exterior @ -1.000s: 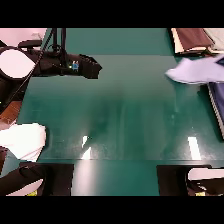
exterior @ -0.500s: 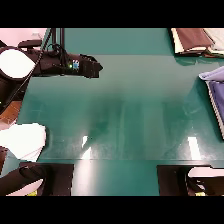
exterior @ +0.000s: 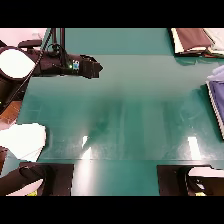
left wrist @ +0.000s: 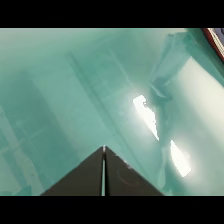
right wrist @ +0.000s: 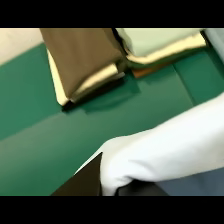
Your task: Fold the shirts.
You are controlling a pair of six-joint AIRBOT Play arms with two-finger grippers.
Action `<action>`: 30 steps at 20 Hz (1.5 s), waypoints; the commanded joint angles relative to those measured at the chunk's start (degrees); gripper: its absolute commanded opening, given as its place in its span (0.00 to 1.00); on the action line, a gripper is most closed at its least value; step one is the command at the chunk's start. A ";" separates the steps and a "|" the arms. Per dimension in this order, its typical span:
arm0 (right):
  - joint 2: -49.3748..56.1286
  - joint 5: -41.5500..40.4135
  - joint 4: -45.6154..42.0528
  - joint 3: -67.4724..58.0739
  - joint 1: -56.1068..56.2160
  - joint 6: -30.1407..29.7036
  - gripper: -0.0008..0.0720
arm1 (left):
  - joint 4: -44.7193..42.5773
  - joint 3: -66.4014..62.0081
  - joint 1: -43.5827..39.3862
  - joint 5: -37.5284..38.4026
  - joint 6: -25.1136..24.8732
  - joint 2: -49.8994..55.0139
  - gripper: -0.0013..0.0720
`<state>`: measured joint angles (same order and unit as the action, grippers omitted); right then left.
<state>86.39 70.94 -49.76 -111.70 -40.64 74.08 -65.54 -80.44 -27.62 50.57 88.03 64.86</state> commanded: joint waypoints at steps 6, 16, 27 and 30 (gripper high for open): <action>-11.52 6.62 -18.78 19.21 -9.77 -1.16 0.03 | -0.04 0.02 -0.02 0.04 -1.51 0.02 0.05; -18.14 5.18 -16.46 34.73 -21.22 -1.05 0.93 | -0.02 0.02 -0.02 0.00 -1.46 0.02 0.05; -18.99 5.09 6.78 28.55 21.31 -1.09 0.80 | -0.35 0.02 0.15 -0.61 -1.44 0.00 0.05; -18.99 5.05 6.10 28.41 32.94 -1.11 0.52 | -0.22 0.02 0.15 -0.61 -1.44 0.00 0.05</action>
<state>67.42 76.07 -44.47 -82.74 -18.81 72.99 -65.73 -80.44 -27.51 50.09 86.56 64.86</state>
